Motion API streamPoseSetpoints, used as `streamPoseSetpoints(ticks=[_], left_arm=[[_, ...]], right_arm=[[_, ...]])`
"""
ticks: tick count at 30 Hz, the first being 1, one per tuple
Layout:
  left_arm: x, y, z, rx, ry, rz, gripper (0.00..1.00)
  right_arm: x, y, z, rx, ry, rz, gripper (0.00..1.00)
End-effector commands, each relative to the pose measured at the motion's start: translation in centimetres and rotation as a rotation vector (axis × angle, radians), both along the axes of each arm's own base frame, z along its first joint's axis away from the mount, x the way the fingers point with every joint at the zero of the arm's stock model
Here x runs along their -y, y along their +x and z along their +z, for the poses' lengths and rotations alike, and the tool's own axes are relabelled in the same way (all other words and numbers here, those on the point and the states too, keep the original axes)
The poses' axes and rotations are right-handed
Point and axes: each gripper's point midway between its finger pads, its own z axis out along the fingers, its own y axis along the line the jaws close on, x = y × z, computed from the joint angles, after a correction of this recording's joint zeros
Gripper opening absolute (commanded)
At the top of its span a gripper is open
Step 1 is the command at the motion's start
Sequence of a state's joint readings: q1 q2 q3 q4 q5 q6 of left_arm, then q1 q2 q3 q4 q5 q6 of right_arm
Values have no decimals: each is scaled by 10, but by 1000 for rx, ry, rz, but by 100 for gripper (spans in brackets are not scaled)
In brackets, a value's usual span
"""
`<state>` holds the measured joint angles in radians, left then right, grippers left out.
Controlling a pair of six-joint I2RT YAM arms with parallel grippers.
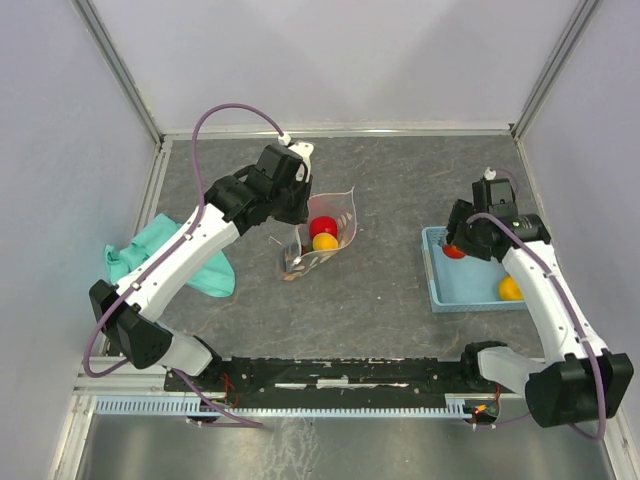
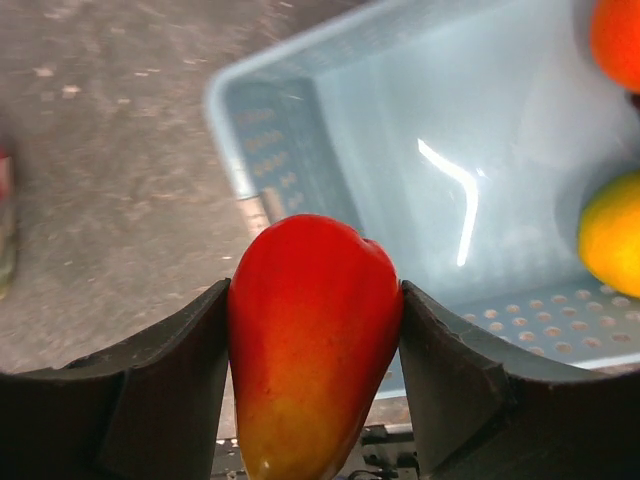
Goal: Place the food in the zip-top bag and seal the zipper
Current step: Pick up the fake fruit from the bin, then place the fake fruit in the zipper food storage bag.
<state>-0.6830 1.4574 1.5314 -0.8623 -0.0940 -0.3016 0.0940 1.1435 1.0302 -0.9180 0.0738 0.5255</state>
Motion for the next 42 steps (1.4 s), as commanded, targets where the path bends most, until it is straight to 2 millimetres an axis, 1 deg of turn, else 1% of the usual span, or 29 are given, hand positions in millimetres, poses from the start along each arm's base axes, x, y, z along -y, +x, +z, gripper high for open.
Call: streamPoseSetpoints(ticks=[1, 4, 5, 11, 15, 16, 17, 19, 22, 24, 26, 30, 36, 42], left_arm=[[9, 5, 21, 60, -37, -40, 3], [10, 5, 23, 65, -41, -43, 3], [10, 5, 24, 64, -43, -46, 3], [11, 4, 24, 61, -49, -50, 3], [12, 4, 24, 63, -54, -52, 3], [12, 4, 24, 63, -56, -50, 3], [13, 4, 25, 62, -59, -52, 3], [14, 4, 25, 60, -62, -54, 3], [15, 3, 24, 56, -65, -56, 3], [15, 3, 24, 56, -66, -58, 3], [15, 3, 25, 57, -67, -58, 3], [14, 2, 25, 59, -66, -56, 3], [13, 0, 26, 59, -73, -55, 3], [13, -1, 25, 53, -78, -56, 3]], right_arm=[[-31, 19, 58, 197, 38, 103, 53], [-58, 27, 83, 287, 58, 178, 53], [-71, 29, 91, 318, 68, 213, 53], [-130, 38, 134, 474, 156, 377, 53], [-175, 37, 160, 576, 207, 523, 53], [-189, 34, 165, 595, 219, 571, 53], [-197, 34, 171, 618, 224, 598, 54], [-221, 27, 177, 647, 226, 689, 54], [-248, 23, 186, 706, 225, 789, 55], [-264, 21, 186, 726, 233, 844, 55], [-277, 22, 182, 733, 234, 888, 55], [-294, 28, 162, 734, 215, 938, 56], [-299, 47, 129, 715, 129, 932, 56], [-293, 61, 100, 691, 42, 899, 59]])
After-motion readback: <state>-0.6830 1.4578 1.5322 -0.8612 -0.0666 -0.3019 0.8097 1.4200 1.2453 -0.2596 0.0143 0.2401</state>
